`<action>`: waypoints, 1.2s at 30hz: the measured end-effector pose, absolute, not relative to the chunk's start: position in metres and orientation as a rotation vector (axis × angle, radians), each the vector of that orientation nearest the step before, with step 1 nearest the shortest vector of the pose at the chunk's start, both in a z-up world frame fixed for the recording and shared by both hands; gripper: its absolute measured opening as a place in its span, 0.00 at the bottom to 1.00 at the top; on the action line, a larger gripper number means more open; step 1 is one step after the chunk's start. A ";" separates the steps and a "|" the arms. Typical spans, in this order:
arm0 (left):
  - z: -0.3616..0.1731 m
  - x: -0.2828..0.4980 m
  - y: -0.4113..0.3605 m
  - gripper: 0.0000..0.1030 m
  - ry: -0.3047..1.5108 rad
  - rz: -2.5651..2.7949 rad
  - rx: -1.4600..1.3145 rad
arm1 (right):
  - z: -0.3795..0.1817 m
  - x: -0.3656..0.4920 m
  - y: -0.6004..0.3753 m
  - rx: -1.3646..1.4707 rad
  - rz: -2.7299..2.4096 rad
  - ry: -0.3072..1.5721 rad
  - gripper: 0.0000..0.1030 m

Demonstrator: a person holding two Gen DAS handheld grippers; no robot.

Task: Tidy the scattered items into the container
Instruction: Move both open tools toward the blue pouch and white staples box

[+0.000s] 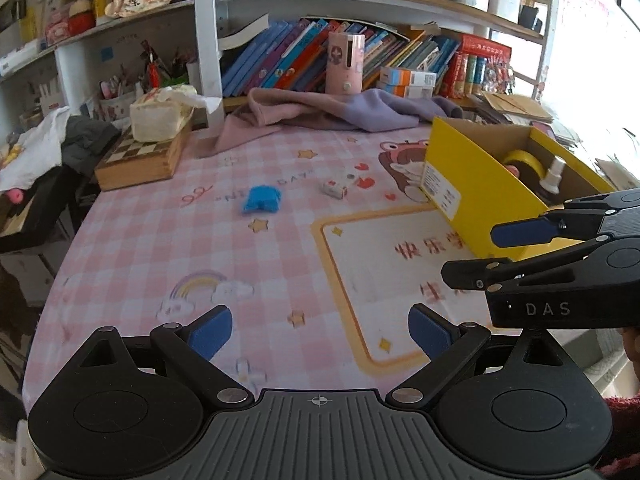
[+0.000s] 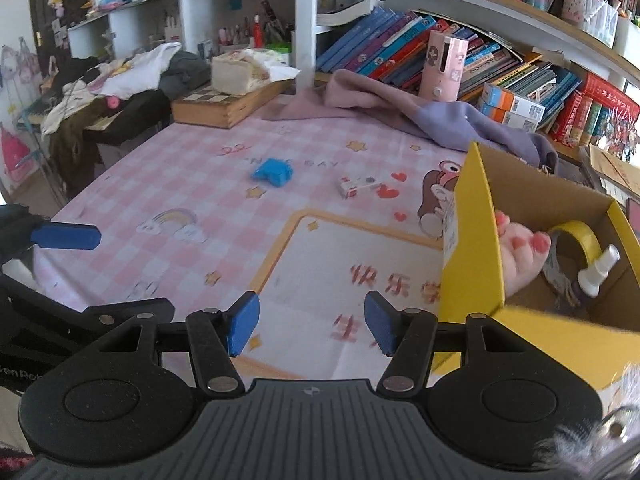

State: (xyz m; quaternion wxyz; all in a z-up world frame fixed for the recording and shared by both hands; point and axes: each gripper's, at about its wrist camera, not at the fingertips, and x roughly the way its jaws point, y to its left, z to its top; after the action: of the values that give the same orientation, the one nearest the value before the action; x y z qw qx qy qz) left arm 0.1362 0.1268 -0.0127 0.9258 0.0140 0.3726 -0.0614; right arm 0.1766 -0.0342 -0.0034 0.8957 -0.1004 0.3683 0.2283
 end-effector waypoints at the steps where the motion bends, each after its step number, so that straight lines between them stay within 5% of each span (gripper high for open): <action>1: -0.013 0.143 0.127 0.94 0.767 -0.127 0.026 | -0.004 0.185 -0.034 -0.207 0.471 0.766 0.55; 32: -0.050 0.339 0.168 0.92 0.810 -0.053 0.017 | -0.042 0.400 0.014 -0.248 0.454 0.870 0.61; 36: -0.059 0.353 0.172 0.85 0.823 -0.061 -0.003 | -0.052 0.415 0.022 -0.276 0.467 0.888 0.65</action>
State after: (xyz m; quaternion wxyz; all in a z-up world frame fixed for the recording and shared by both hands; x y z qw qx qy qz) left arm 0.3530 0.1715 -0.0590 0.9160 -0.0016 0.4001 -0.0294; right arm 0.4154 0.0219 -0.0521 0.8677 -0.1320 0.4243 0.2229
